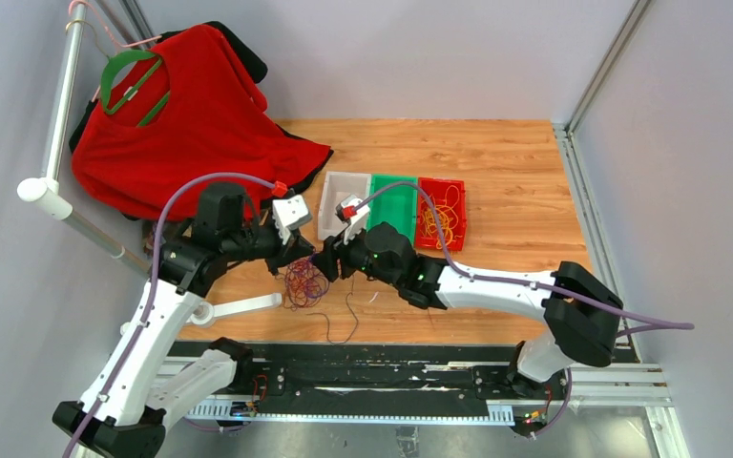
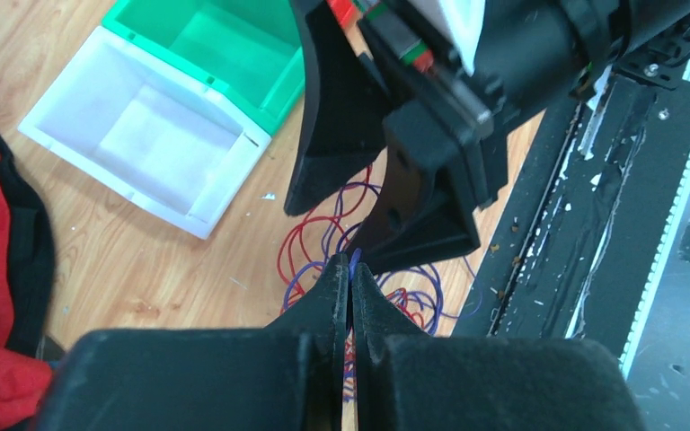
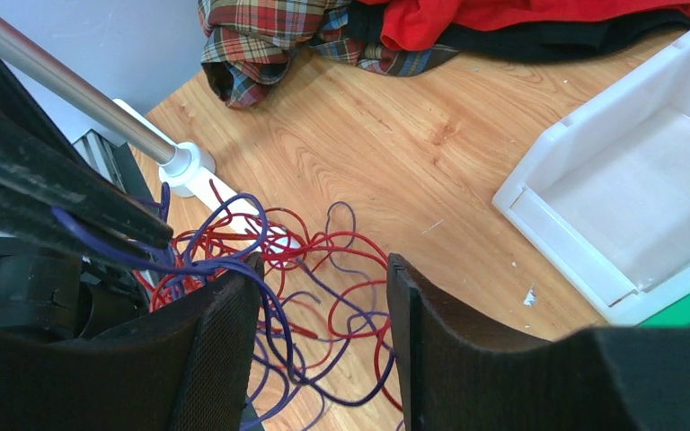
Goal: Untangle the cables
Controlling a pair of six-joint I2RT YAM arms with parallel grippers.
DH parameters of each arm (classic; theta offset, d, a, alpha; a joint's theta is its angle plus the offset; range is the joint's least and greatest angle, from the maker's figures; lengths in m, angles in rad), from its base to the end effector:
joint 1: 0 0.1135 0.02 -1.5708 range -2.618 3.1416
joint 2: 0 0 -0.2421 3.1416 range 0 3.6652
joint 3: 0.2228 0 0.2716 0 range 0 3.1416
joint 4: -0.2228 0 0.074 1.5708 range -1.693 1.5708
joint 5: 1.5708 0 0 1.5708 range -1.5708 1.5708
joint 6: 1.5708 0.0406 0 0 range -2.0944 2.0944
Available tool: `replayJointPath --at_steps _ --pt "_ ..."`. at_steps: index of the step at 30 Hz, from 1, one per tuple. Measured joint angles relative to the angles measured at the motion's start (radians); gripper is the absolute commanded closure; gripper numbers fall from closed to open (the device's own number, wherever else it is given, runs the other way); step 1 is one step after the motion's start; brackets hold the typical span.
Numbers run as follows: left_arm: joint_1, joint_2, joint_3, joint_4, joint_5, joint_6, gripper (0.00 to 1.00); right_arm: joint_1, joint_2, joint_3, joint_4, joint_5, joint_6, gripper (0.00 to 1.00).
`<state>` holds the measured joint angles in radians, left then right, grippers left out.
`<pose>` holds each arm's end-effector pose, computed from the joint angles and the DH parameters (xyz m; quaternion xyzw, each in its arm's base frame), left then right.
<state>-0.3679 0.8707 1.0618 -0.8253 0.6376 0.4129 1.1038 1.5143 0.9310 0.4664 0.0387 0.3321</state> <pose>0.1766 -0.0940 0.3447 0.4533 0.7298 -0.2700 0.4348 0.1699 0.3335 0.2460 -0.2692 0.6970 0.4262 0.5100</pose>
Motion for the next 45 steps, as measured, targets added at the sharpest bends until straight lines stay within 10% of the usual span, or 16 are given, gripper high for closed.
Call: replayJointPath --at_steps 11,16,45 --pt "0.0 0.047 0.113 -0.061 0.121 -0.029 0.99 0.015 0.092 0.017 0.009 0.101 0.002 0.72" --pt "0.0 0.043 0.161 -0.08 0.171 -0.033 1.0 0.013 0.116 -0.051 0.018 0.132 0.027 0.99" --pt "0.0 0.054 0.613 -0.05 -0.196 0.086 0.99 -0.103 -0.123 -0.488 0.028 0.298 0.182 0.99"
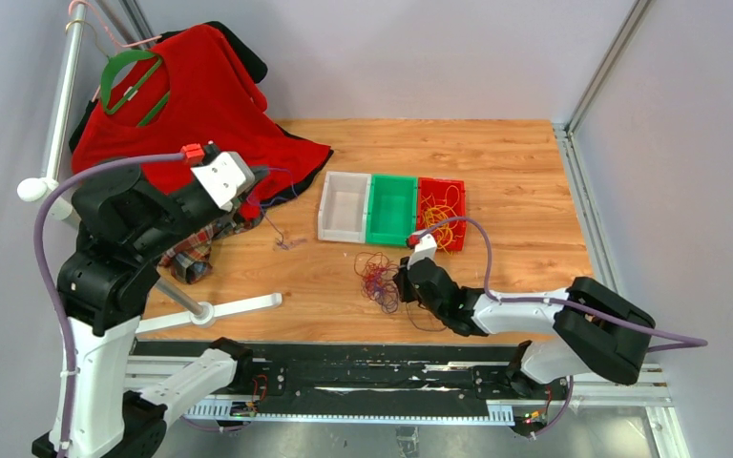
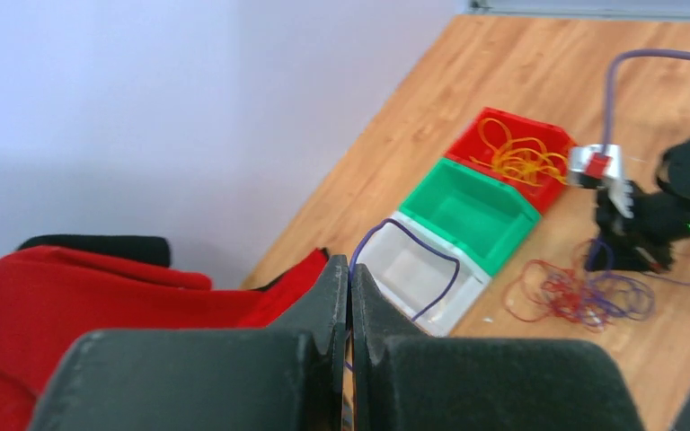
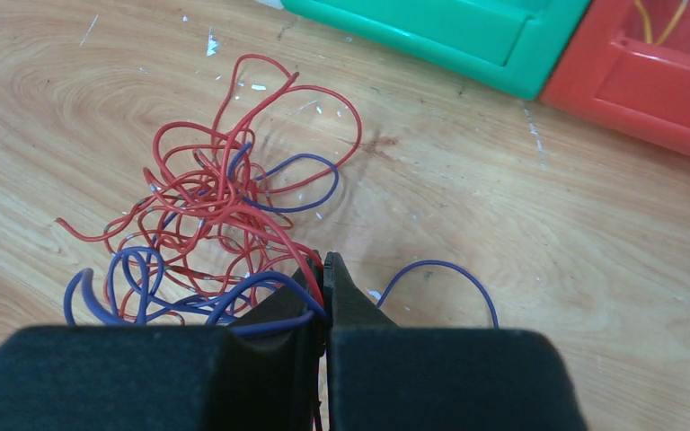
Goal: Untangle the cables
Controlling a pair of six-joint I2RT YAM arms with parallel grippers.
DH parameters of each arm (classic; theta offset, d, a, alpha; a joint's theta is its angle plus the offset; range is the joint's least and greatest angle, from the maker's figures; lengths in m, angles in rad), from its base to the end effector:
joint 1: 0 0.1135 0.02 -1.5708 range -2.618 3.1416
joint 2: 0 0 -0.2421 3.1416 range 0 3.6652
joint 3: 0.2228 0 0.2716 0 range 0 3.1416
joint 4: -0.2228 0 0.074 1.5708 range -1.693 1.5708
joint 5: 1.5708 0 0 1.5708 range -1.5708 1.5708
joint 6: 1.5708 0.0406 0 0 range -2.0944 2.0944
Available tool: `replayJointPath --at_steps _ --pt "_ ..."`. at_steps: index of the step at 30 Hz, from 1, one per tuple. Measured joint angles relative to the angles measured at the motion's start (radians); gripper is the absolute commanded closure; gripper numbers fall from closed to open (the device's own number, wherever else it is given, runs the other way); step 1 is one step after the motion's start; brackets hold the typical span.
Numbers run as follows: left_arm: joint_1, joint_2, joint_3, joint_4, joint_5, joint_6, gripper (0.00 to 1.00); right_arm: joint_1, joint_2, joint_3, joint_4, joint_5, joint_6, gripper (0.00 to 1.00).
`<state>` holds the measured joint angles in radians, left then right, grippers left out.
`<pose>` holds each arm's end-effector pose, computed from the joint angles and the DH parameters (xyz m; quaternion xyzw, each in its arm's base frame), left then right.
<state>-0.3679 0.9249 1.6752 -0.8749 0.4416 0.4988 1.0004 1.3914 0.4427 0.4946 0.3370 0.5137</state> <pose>0.1216 -0.0655 0.5176 0.4387 0.6031 -0.1216 0.6550 0.1630 0.2292 0.1222 -0.1152 0.8329 0.2553 0.4773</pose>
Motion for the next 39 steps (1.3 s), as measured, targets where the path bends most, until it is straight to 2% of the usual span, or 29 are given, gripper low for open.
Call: replayJointPath --at_steps 4,11,16,21,30,39 --pt "0.0 0.012 0.0 0.064 -0.055 -0.002 0.99 -0.008 -0.047 -0.015 -0.013 0.006 -0.001 0.99" --pt "0.0 0.089 -0.014 0.14 -0.051 -0.035 0.99 -0.008 -0.122 -0.011 -0.034 -0.026 -0.035 0.99" --pt "0.0 0.179 -0.014 0.193 -0.039 -0.061 0.99 -0.008 -0.137 0.003 -0.066 -0.101 -0.053 0.99" --pt "0.0 0.292 0.003 0.227 -0.015 -0.118 0.99 -0.008 -0.14 0.004 -0.068 -0.187 -0.066 0.95" --pt "-0.063 0.402 0.109 0.296 0.013 -0.19 0.99 -0.008 -0.2 0.005 -0.117 -0.214 -0.084 0.69" --pt "-0.099 0.477 0.187 0.343 0.018 -0.205 0.99 -0.008 -0.224 -0.014 -0.136 -0.198 -0.084 0.56"
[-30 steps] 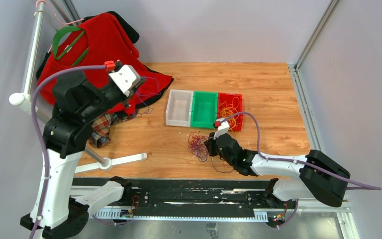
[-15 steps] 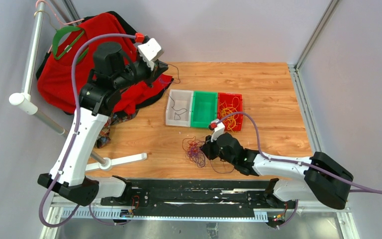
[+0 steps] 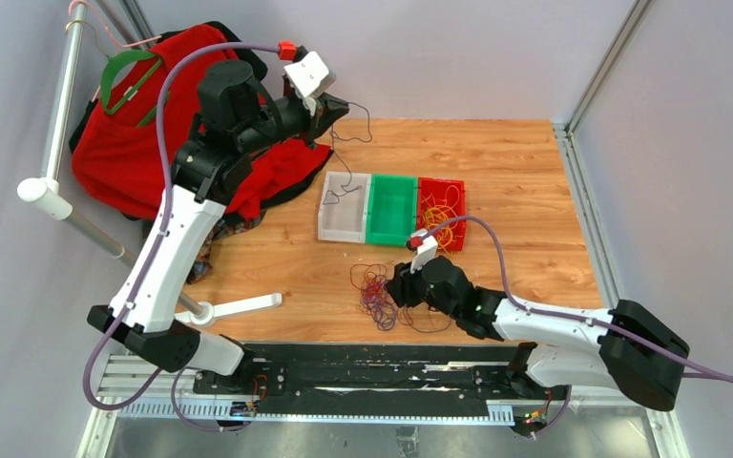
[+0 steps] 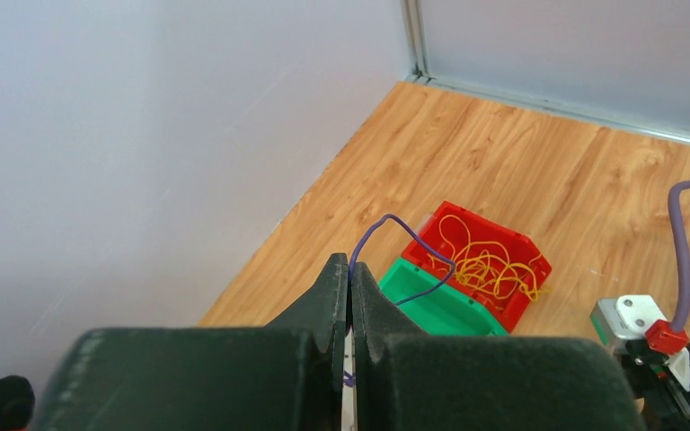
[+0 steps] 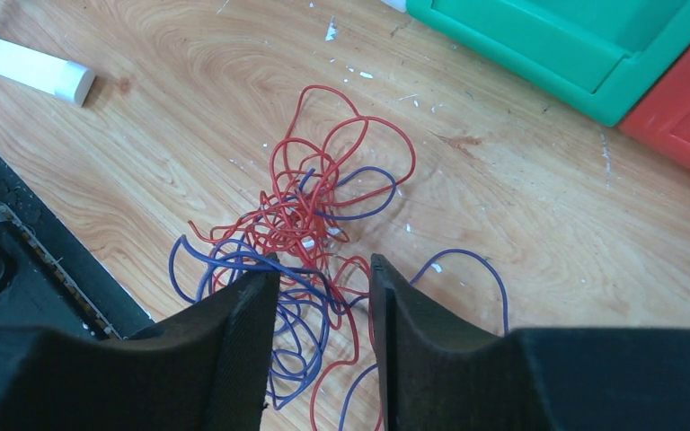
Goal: Untangle the cables
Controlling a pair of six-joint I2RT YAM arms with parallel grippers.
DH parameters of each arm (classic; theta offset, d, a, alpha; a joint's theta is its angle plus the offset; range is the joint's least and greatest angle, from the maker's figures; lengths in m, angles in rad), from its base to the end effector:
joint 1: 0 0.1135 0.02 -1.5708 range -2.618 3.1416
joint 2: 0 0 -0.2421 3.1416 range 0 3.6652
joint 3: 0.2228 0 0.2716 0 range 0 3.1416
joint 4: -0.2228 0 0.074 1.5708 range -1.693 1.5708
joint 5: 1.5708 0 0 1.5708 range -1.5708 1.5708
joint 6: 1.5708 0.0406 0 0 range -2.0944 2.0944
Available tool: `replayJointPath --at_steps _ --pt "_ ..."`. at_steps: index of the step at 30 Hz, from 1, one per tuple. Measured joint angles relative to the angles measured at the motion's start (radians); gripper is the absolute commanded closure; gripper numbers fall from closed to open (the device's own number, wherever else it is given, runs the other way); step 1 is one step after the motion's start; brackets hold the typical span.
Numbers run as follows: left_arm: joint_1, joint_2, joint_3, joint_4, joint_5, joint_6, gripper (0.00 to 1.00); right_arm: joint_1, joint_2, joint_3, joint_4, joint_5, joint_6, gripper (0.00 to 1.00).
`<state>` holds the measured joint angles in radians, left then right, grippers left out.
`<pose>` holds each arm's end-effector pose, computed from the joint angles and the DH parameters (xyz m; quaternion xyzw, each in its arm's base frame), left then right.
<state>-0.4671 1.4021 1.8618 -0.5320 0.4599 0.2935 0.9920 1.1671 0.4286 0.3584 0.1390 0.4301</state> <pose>0.2599 -0.1513 0.5155 0.4088 0.6044 -0.2238 0.6462 0.1509 0.2206 0.1598 -0.1916 0.8044 0.3215 0.4614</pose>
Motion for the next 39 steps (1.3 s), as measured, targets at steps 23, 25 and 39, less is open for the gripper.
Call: replayJointPath --at_steps 23,25,39 --pt "-0.085 0.243 0.142 0.144 0.027 -0.08 1.0 0.0 -0.313 -0.081 -0.149 0.233 0.016 0.52" --pt "-0.085 0.269 0.121 0.158 0.028 -0.082 1.0 0.0 -0.335 -0.081 -0.154 0.248 0.016 0.52" --pt "-0.088 0.434 -0.084 0.177 -0.032 0.024 1.0 -0.079 -0.368 -0.084 -0.2 0.291 0.02 0.53"
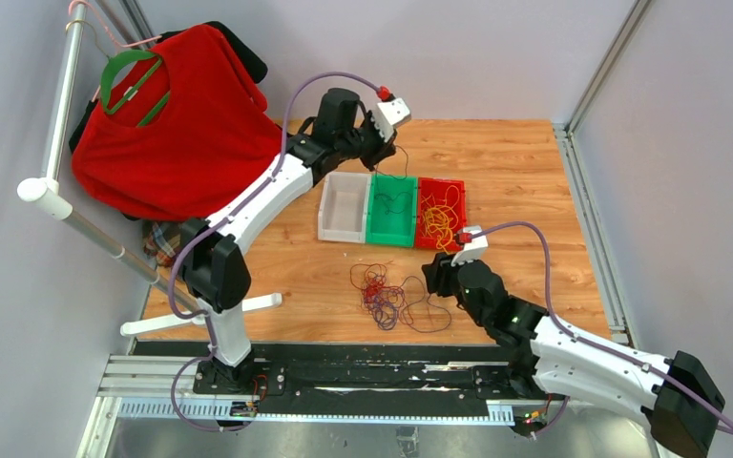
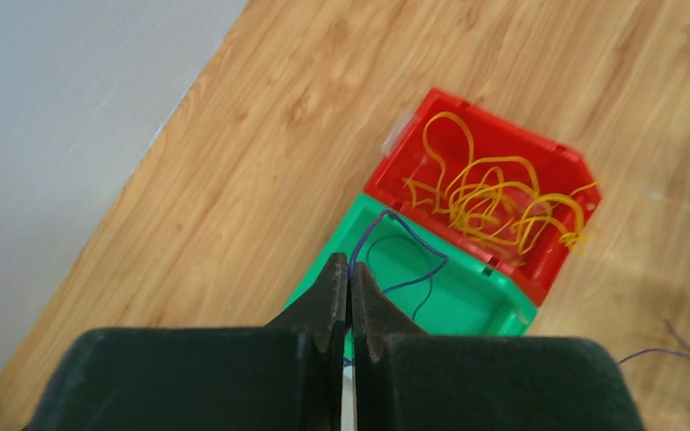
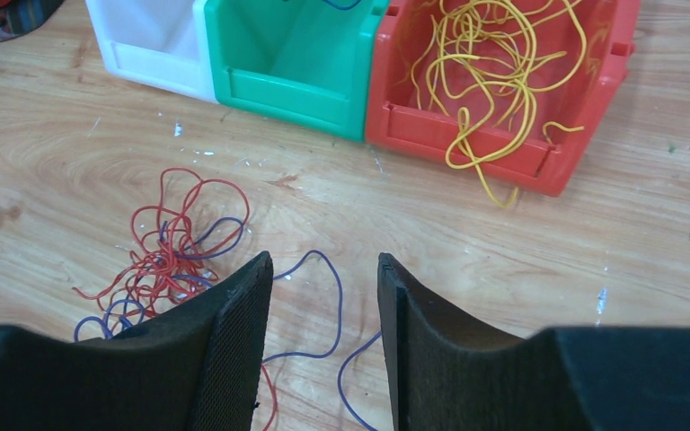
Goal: Untangle the cables
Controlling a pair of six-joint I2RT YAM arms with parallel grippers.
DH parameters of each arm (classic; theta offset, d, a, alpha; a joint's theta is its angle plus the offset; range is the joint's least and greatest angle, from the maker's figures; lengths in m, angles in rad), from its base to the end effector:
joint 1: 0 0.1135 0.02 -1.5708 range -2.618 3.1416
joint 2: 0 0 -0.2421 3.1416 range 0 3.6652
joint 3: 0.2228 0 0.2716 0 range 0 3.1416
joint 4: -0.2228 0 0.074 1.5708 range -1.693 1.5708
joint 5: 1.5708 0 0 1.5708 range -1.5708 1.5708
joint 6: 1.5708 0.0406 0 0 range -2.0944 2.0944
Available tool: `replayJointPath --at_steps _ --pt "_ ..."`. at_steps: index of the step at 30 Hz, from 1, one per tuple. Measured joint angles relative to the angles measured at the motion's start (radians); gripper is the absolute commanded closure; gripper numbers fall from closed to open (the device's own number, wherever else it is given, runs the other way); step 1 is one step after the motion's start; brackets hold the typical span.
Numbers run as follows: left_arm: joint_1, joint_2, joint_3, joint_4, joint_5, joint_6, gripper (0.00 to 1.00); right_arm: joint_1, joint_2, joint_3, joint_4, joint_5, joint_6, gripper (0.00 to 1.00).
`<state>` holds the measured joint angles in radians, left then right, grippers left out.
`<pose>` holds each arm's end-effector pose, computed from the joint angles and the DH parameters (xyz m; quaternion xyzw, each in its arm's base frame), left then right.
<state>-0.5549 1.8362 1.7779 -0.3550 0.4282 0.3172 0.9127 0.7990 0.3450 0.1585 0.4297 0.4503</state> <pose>0.3762 -0.2530 0.3470 0.4509 0.6924 -0.2400 0.5096 0.1489 0.1650 0.1925 -0.0563 0.7932 0.2334 0.5596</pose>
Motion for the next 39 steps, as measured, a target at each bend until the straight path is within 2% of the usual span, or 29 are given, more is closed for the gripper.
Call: replayJointPath --at_steps 8,28,29,31,36,38,39 --pt "-0.044 0.032 -0.061 0.024 -0.146 0.171 1.0 -0.035 0.004 -0.004 -0.007 -0.027 0.002 0.54" --pt "-0.08 0.23 -0.15 0.113 -0.189 0.226 0.99 -0.072 -0.023 -0.004 -0.053 -0.044 0.002 0.54" --pt "-0.082 0.232 -0.15 0.114 -0.189 0.226 0.97 -0.072 -0.023 -0.004 -0.055 -0.045 0.002 0.54" --pt "-0.088 0.239 -0.148 0.112 -0.188 0.226 0.84 -0.073 -0.023 -0.003 -0.06 -0.045 0.0 0.54" --pt "-0.103 0.262 -0.097 0.041 -0.196 0.229 0.6 -0.074 -0.029 0.008 -0.074 -0.05 -0.006 0.54" --pt "-0.104 0.262 -0.077 0.011 -0.205 0.236 0.48 -0.075 -0.032 0.012 -0.076 -0.055 -0.007 0.54" --pt "-0.104 0.259 -0.071 0.001 -0.209 0.236 0.39 -0.077 -0.032 0.016 -0.079 -0.059 -0.008 0.54"
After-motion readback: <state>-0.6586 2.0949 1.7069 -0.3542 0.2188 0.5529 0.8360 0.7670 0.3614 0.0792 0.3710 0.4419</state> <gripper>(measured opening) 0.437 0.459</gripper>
